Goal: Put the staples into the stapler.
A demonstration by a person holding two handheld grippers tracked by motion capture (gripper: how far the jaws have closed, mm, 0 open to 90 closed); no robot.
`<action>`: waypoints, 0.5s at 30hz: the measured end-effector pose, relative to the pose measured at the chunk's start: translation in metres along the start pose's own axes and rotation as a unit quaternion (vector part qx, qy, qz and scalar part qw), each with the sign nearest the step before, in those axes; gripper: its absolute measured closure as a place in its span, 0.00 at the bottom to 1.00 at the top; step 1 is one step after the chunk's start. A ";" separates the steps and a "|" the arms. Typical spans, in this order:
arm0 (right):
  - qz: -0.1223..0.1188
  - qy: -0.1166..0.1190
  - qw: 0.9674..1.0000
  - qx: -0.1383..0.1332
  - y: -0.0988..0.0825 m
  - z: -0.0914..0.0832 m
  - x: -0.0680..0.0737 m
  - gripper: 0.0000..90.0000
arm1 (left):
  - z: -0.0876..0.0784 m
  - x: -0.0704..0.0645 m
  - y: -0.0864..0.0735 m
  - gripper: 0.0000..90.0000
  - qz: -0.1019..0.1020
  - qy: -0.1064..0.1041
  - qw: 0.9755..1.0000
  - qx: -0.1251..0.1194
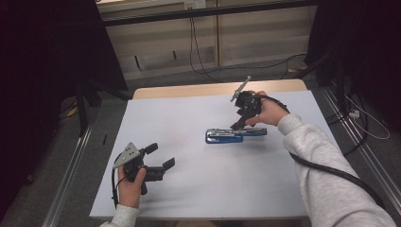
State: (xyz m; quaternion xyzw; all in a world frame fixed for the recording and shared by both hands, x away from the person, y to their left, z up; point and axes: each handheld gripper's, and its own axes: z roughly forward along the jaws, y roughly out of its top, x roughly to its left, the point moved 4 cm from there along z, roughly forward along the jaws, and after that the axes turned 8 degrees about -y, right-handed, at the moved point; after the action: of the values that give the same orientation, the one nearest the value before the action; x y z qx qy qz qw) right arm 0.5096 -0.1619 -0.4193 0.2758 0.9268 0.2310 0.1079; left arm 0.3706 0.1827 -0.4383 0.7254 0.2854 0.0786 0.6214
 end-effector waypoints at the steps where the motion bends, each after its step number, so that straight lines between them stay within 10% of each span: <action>1: 0.011 -0.001 1.000 -0.006 -0.005 -0.002 -0.001 0.21 | 0.001 0.001 0.000 0.03 -0.001 0.000 1.000 0.004; 15: 0.063 -0.027 0.997 -0.040 -0.041 -0.019 -0.005 0.15 | 0.023 0.002 0.002 0.03 0.000 -0.011 0.999 0.030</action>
State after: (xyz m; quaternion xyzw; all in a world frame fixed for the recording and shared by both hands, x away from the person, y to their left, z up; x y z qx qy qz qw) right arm 0.4885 -0.2023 -0.4226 0.3349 0.8944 0.2671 0.1288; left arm 0.3832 0.1639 -0.4420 0.7447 0.2813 0.0617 0.6021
